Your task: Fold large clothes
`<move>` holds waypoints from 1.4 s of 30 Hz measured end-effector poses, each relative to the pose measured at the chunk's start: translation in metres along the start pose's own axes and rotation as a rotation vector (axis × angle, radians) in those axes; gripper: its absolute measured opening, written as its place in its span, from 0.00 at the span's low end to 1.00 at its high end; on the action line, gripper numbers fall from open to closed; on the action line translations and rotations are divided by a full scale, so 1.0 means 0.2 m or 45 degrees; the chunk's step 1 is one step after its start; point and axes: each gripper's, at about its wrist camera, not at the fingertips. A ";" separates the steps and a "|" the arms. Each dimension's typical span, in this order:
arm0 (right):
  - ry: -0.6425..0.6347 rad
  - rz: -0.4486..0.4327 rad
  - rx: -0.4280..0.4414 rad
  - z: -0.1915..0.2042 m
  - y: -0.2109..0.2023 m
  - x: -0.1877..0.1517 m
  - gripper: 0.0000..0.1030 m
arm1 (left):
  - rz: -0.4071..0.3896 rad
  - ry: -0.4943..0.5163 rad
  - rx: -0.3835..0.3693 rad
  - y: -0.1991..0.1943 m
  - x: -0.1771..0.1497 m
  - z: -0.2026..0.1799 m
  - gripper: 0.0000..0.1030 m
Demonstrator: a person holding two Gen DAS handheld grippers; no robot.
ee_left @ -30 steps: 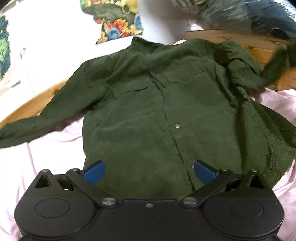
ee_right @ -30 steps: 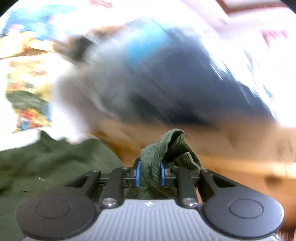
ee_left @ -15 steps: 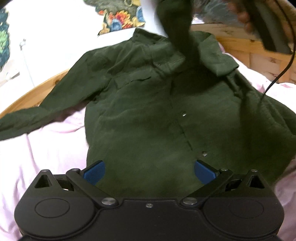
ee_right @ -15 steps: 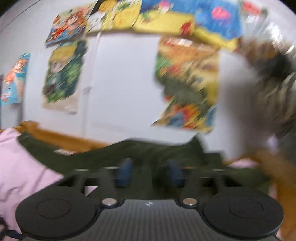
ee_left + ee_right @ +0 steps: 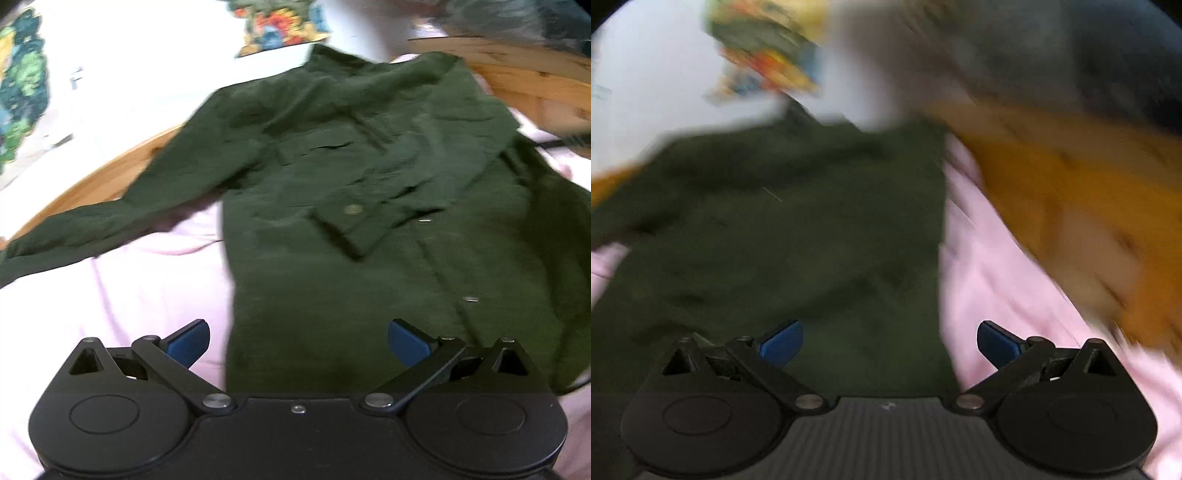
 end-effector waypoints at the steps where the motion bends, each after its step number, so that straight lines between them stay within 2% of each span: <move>1: 0.032 0.037 -0.023 -0.04 0.03 -0.04 0.99 | 0.016 -0.023 0.041 0.01 0.01 0.04 1.00; 3: 0.098 0.025 -0.017 -0.09 0.04 -0.09 1.00 | 0.053 -0.063 0.115 0.04 0.04 0.15 1.00; 6: 0.141 -0.106 -0.030 -0.10 0.01 -0.15 1.00 | 0.110 -0.034 0.261 0.08 0.10 0.34 1.00; 8: 0.145 -0.205 0.036 -0.07 -0.01 -0.17 1.00 | 0.151 0.020 0.366 0.11 0.16 0.49 1.00; 13: 0.064 -0.332 0.188 0.00 -0.10 -0.19 1.00 | 0.183 0.194 0.637 0.16 0.31 0.85 1.00; 15: 0.031 -0.359 0.232 0.04 -0.11 -0.20 1.00 | 0.185 0.201 0.716 0.18 0.37 1.00 1.00; 17: 0.003 -0.369 0.249 0.07 -0.12 -0.20 1.00 | 0.203 0.205 0.754 0.24 0.43 1.12 1.00; 18: -0.013 -0.372 0.255 0.08 -0.13 -0.20 1.00 | 0.219 0.223 0.751 0.27 0.45 1.15 1.00; 21: -0.046 -0.368 0.266 0.12 -0.13 -0.21 1.00 | 0.308 0.392 0.720 0.43 0.50 1.20 0.98; 23: -0.064 -0.353 0.268 0.14 -0.12 -0.23 1.00 | 0.376 0.394 0.691 0.51 0.52 1.22 0.88; 26: -0.066 -0.345 0.263 0.15 -0.12 -0.23 1.00 | 0.435 0.329 0.614 0.57 0.55 1.25 0.67; 27: -0.062 -0.346 0.263 0.15 -0.12 -0.23 1.00 | 0.447 0.326 0.592 0.58 0.54 1.24 0.52; 28: -0.057 -0.344 0.263 0.15 -0.12 -0.23 1.00 | 0.460 0.327 0.570 0.58 0.54 1.21 0.45; 30: -0.045 -0.331 0.262 0.15 -0.12 -0.23 1.00 | 0.498 0.345 0.579 0.58 0.51 1.16 0.38; 31: -0.040 -0.327 0.263 0.15 -0.12 -0.22 1.00 | 0.517 0.359 0.596 0.59 0.50 1.14 0.26; 33: -0.039 -0.332 0.265 0.14 -0.13 -0.21 1.00 | 0.548 0.327 0.616 0.58 0.50 1.13 0.16; 38: -0.029 -0.390 0.292 0.09 -0.20 -0.18 1.00 | 0.517 0.096 0.580 0.39 0.60 1.08 0.09; 42: 0.021 -0.411 0.340 0.03 -0.25 -0.17 1.00 | 0.471 -0.017 0.381 0.19 0.72 0.88 0.06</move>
Point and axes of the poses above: each gripper's, at about its wrist camera, not at the fingertips, and y roughly the way its jaws point, z to its left, x to its top, and after that the axes turned 9 degrees about -x, right-handed
